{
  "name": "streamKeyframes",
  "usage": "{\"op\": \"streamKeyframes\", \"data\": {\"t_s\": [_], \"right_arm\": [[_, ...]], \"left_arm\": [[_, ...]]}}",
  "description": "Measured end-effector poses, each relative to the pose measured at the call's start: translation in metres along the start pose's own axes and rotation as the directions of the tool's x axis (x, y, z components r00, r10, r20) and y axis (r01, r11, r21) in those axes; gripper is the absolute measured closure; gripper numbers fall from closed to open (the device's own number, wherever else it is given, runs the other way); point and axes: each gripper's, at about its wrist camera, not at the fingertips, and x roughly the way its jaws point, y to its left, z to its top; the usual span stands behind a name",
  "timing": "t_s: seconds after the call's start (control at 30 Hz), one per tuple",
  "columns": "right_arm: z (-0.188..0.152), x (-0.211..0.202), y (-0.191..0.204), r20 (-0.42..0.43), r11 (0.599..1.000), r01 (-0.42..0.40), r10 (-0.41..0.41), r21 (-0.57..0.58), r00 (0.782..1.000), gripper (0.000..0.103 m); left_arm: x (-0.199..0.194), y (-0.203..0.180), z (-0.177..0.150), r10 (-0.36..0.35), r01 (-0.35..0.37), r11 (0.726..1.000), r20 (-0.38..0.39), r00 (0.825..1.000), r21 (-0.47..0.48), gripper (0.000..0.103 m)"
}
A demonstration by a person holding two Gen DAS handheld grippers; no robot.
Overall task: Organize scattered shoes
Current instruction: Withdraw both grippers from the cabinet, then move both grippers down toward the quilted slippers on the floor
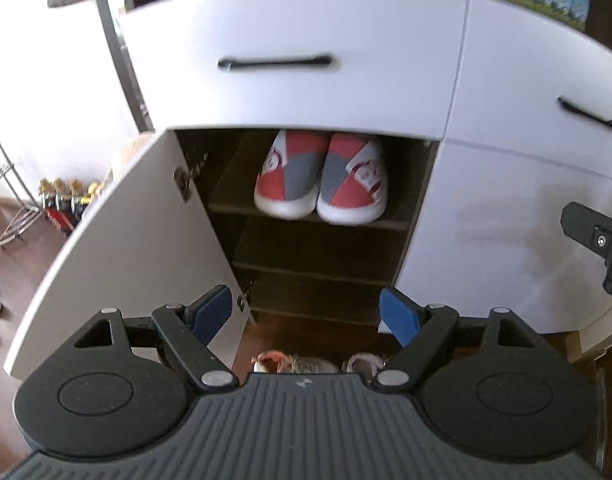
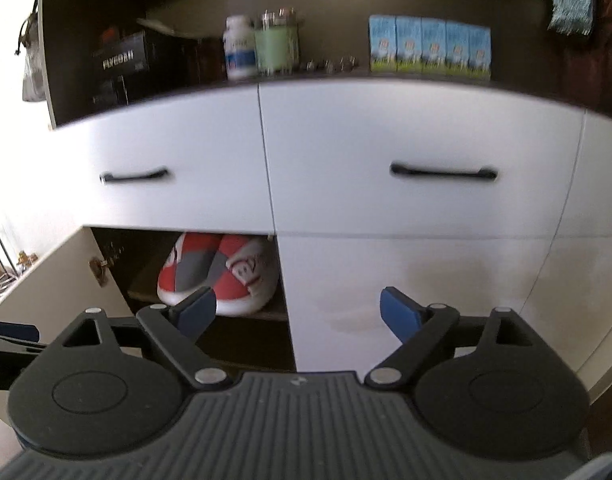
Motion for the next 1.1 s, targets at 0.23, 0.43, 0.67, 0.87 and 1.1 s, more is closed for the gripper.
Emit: {"op": "streamKeyframes", "data": {"t_s": [0.23,0.43,0.67,0.87,1.1], "right_arm": [[0.024,-0.001,-0.006,0.016,1.000,0.006,-0.005,-0.030,1.000,0.014],[0.042,0.010,-0.008,0.008,0.998,-0.009,0.010,-0.063,1.000,0.013],[0.033,0.045,-0.001,-0.095,0.978,-0.153,0.140,-0.142,0.986,0.014],[-0.092,0.133,0.033,-0.552,0.810,-0.437,0.173,-0.391,0.816,0.035],[-0.238,0.172,0.053,-0.776,0.698,-0.624,0.157,-0.351,0.612,0.033]], "left_arm": [[0.003,-0.006,0.017,-0.010,0.010,1.000,0.023,1.000,0.016,0.020],[0.014,-0.012,0.032,-0.014,0.014,1.000,0.019,1.000,0.005,0.020],[0.038,0.006,-0.045,0.038,-0.041,0.997,-0.050,0.998,-0.066,0.011],[0.066,0.026,-0.188,0.153,-0.195,0.968,-0.249,0.957,-0.157,0.013],[0.085,0.026,-0.324,0.167,-0.318,0.901,-0.442,0.881,-0.294,0.013]]}}
